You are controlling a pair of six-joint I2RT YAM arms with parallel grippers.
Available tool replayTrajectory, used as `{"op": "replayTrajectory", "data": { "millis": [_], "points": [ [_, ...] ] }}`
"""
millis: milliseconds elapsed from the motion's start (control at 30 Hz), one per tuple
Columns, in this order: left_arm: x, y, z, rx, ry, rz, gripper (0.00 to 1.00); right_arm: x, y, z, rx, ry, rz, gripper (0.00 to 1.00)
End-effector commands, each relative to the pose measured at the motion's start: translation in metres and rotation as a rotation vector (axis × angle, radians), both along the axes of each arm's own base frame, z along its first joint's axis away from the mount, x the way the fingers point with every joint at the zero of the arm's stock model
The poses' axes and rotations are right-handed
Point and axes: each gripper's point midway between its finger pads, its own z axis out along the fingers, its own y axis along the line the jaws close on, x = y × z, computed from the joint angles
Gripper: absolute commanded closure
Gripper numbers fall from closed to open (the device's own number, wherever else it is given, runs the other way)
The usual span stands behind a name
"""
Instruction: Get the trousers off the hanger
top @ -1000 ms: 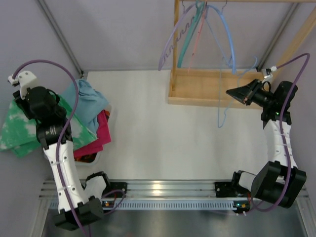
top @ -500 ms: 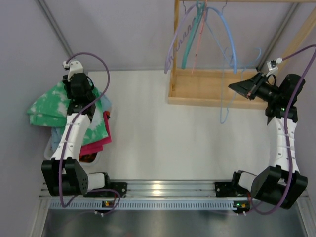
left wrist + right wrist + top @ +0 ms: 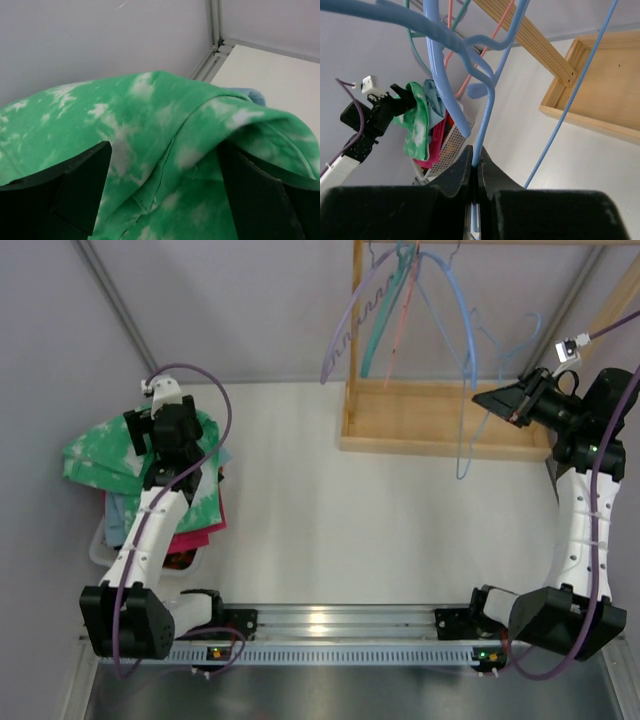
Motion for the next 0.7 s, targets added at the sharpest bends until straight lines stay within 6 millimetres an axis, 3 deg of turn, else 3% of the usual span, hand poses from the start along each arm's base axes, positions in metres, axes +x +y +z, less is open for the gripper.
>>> {"op": "replayTrajectory", "data": {
  "millis": [0, 167, 267, 300, 467, 500, 567, 600, 667],
  "points": [
    [-0.013, -0.016, 0.035, 0.019, -0.064, -0.126, 0.01, 0.002, -0.003, 0.020, -0.056, -0.052, -0.024, 1.00],
    [-0.023, -0.031, 0.084, 0.043, -0.148, -0.246, 0.01, 0.008, -0.005, 0.031, -0.058, -0.050, -0.027, 1.00],
    [-0.026, -0.053, 0.106, 0.025, -0.214, -0.379, 0.01, 0.021, -0.012, 0.031, -0.072, -0.051, -0.050, 1.00],
    [-0.027, -0.063, 0.112, 0.022, -0.232, -0.436, 0.01, 0.023, -0.013, 0.041, -0.078, -0.068, -0.053, 1.00],
    [-0.029, -0.080, 0.129, 0.025, -0.270, -0.509, 0.01, 0.057, -0.028, 0.058, -0.110, -0.089, -0.082, 1.00],
    [-0.029, -0.082, 0.130, 0.027, -0.271, -0.515, 0.01, 0.060, -0.030, 0.072, -0.123, -0.120, -0.092, 1.00],
    [-0.030, -0.085, 0.133, 0.028, -0.276, -0.518, 0.01, 0.078, -0.038, 0.065, -0.120, -0.085, -0.106, 1.00],
    [-0.030, -0.087, 0.134, 0.026, -0.279, -0.525, 0.01, 0.081, -0.039, 0.076, -0.128, -0.111, -0.110, 1.00],
    [-0.031, -0.087, 0.137, 0.022, -0.288, -0.519, 0.01, 0.098, -0.048, 0.071, -0.131, -0.097, -0.122, 1.00]
  ]
}}
